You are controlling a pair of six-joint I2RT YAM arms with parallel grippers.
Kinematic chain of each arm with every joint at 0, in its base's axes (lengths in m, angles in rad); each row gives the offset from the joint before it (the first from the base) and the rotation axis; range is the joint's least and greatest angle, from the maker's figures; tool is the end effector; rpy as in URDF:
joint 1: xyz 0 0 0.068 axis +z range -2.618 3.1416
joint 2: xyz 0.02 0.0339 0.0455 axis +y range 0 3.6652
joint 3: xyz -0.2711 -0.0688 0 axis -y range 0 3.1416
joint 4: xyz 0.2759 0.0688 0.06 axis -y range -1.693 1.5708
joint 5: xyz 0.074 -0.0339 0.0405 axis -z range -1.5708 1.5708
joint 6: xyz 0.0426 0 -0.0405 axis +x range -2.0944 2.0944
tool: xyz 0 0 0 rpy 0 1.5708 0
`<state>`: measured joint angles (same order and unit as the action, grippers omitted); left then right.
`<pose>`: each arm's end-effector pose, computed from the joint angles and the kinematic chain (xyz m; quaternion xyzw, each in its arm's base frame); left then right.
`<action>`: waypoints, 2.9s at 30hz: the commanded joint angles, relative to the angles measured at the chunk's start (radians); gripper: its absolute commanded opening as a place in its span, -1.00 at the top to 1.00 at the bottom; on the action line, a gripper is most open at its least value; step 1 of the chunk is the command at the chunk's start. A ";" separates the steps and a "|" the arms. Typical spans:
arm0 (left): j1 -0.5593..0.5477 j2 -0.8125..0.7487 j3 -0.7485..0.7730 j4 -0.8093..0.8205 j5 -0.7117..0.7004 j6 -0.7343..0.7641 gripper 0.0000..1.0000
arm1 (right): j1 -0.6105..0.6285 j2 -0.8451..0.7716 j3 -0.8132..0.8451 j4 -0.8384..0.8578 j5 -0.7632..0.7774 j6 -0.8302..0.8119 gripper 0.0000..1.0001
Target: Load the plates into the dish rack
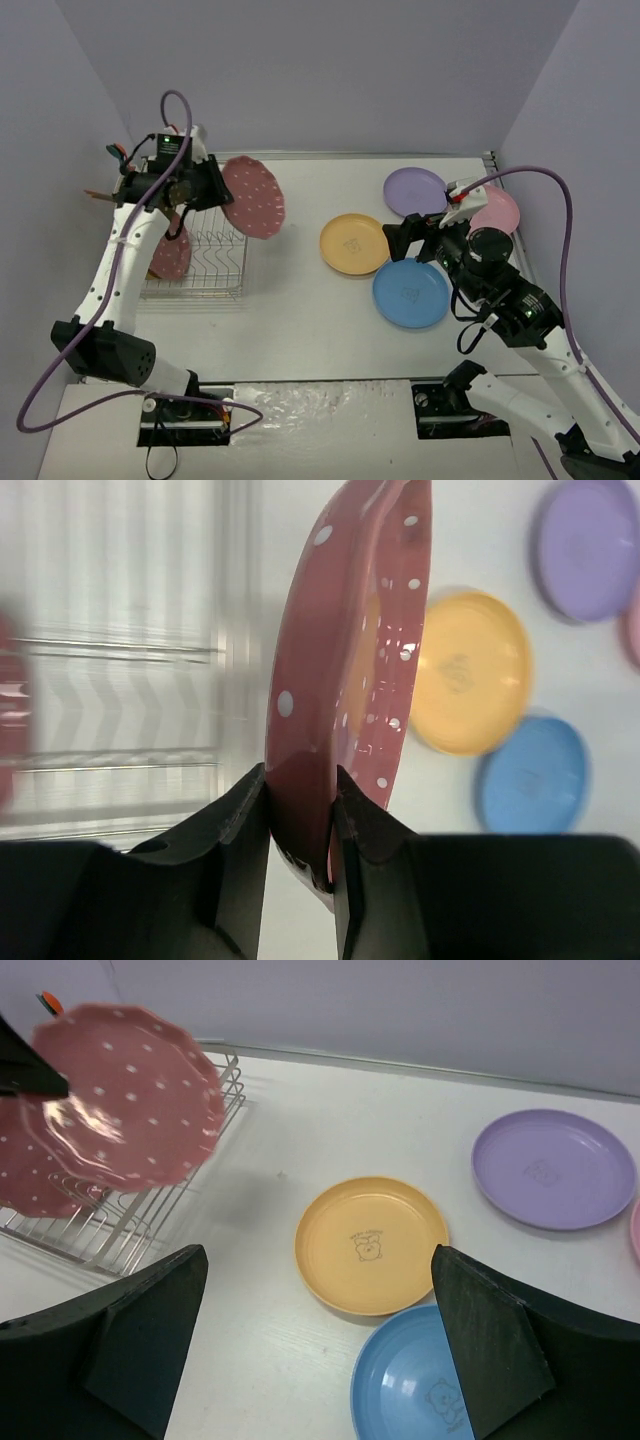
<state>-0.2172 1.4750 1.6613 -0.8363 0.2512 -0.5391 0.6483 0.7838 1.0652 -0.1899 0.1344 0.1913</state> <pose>0.3354 -0.0849 0.4237 -0.0875 0.8863 -0.2670 0.3682 0.1566 0.1115 0.4498 -0.1040 0.6663 0.2591 0.6915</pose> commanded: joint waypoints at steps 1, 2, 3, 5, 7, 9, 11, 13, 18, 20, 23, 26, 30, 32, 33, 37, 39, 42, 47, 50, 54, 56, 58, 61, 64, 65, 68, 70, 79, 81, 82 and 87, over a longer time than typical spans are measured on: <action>0.072 -0.132 0.127 -0.073 -0.155 0.318 1.00 | -0.001 0.007 -0.028 0.025 0.030 0.060 -0.83; 0.085 -0.140 0.131 -0.088 -0.191 0.353 1.00 | -0.001 0.008 -0.036 0.023 0.026 0.063 -0.83; 0.095 -0.146 0.137 -0.099 -0.232 0.384 1.00 | -0.001 0.009 -0.045 0.021 0.020 0.065 -0.84; 0.112 -0.154 0.149 -0.120 -0.310 0.442 1.00 | -0.001 0.012 -0.056 0.020 0.006 0.069 -0.83; 0.121 -0.164 0.156 -0.126 -0.387 0.535 1.00 | -0.003 0.016 -0.062 0.018 -0.013 0.069 -0.84; 0.126 -0.171 0.141 -0.106 -0.457 0.581 1.00 | -0.003 0.020 -0.068 0.018 -0.022 0.063 -0.83; 0.131 -0.171 0.116 -0.072 -0.558 0.682 1.00 | -0.003 0.025 -0.076 0.015 -0.027 0.057 -0.83; 0.137 -0.166 0.099 -0.037 -0.588 0.707 1.00 | -0.003 0.026 -0.083 0.012 -0.028 0.052 -0.83; 0.169 -0.144 0.080 0.028 -0.610 0.763 1.00 | -0.003 0.040 -0.086 0.002 -0.059 0.035 -0.83; 0.178 -0.124 0.069 0.037 -0.603 0.772 1.00 | -0.003 0.041 -0.091 -0.004 -0.064 0.030 -0.83; 0.182 -0.104 0.042 0.054 -0.594 0.774 1.00 | -0.003 0.041 -0.101 -0.007 -0.060 0.024 -0.83; 0.186 -0.082 -0.001 0.098 -0.570 0.770 1.00 | -0.004 0.043 -0.115 -0.009 -0.052 0.015 -0.83; 0.189 -0.066 -0.055 0.135 -0.561 0.768 1.00 | -0.004 0.048 -0.123 -0.014 -0.044 0.004 -0.83; 0.190 -0.062 -0.073 0.151 -0.557 0.767 1.00 | -0.004 0.048 -0.125 -0.016 -0.040 0.002 -0.83; 0.195 -0.055 -0.084 0.159 -0.544 0.764 1.00 | -0.004 0.050 -0.126 -0.015 -0.034 0.000 -0.83; 0.202 -0.031 -0.139 0.193 -0.530 0.752 1.00 | -0.003 0.060 -0.133 -0.016 -0.025 -0.003 -0.83; 0.208 -0.026 -0.169 0.217 -0.522 0.742 1.00 | -0.004 0.063 -0.135 -0.016 -0.022 -0.001 -0.83; 0.211 -0.032 -0.223 0.256 -0.505 0.719 1.00 | -0.004 0.068 -0.147 -0.014 -0.016 0.001 -0.83; 0.247 -0.039 -0.287 0.299 -0.488 0.692 0.96 | -0.004 0.087 -0.162 -0.014 -0.004 0.027 -0.83; 0.253 -0.046 -0.305 0.318 -0.489 0.688 0.78 | -0.005 0.108 -0.173 -0.015 0.013 0.053 -0.82; 0.253 -0.049 -0.319 0.331 -0.482 0.669 0.49 | -0.004 0.151 -0.218 -0.017 0.037 0.100 -0.82; 0.254 -0.054 -0.315 0.326 -0.470 0.653 0.27 | -0.005 0.179 -0.240 -0.019 0.040 0.127 -0.81; 0.253 -0.062 -0.315 0.325 -0.465 0.644 0.08 | -0.006 0.194 -0.258 -0.019 0.042 0.151 -0.80; 0.253 -0.077 -0.315 0.326 -0.459 0.636 -0.13 | -0.006 0.222 -0.300 -0.021 0.062 0.196 -0.79; 0.253 -0.088 -0.310 0.318 -0.449 0.627 -0.18 | -0.009 0.223 -0.326 -0.029 0.101 0.241 -0.78; 0.253 -0.092 -0.300 0.310 -0.438 0.610 -0.23 | -0.019 0.221 -0.334 -0.042 0.132 0.271 -0.78; 0.251 -0.109 -0.276 0.284 -0.400 0.576 -0.37 | -0.084 0.221 -0.351 -0.087 0.188 0.329 -0.77; 0.249 -0.124 -0.258 0.258 -0.377 0.544 -0.47 | -0.167 0.219 -0.365 -0.119 0.193 0.352 -0.76; 0.242 -0.205 -0.185 0.142 -0.237 0.369 -0.81 | -0.473 0.360 -0.372 -0.145 0.123 0.424 -0.68; 0.241 -0.234 -0.197 0.133 -0.198 0.352 -0.92 | -0.552 0.397 -0.394 -0.120 0.062 0.408 -0.64; 0.240 -0.247 -0.204 0.131 -0.193 0.349 -0.94 | -0.561 0.410 -0.405 -0.105 0.053 0.405 -0.64; 0.239 -0.326 -0.244 0.112 -0.100 0.301 -0.94 | -0.622 0.469 -0.465 -0.013 -0.031 0.428 -0.53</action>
<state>0.0266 1.2178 1.4155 -0.7215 0.0539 -0.1683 0.0505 1.2230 0.6221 -0.2765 0.1739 0.5875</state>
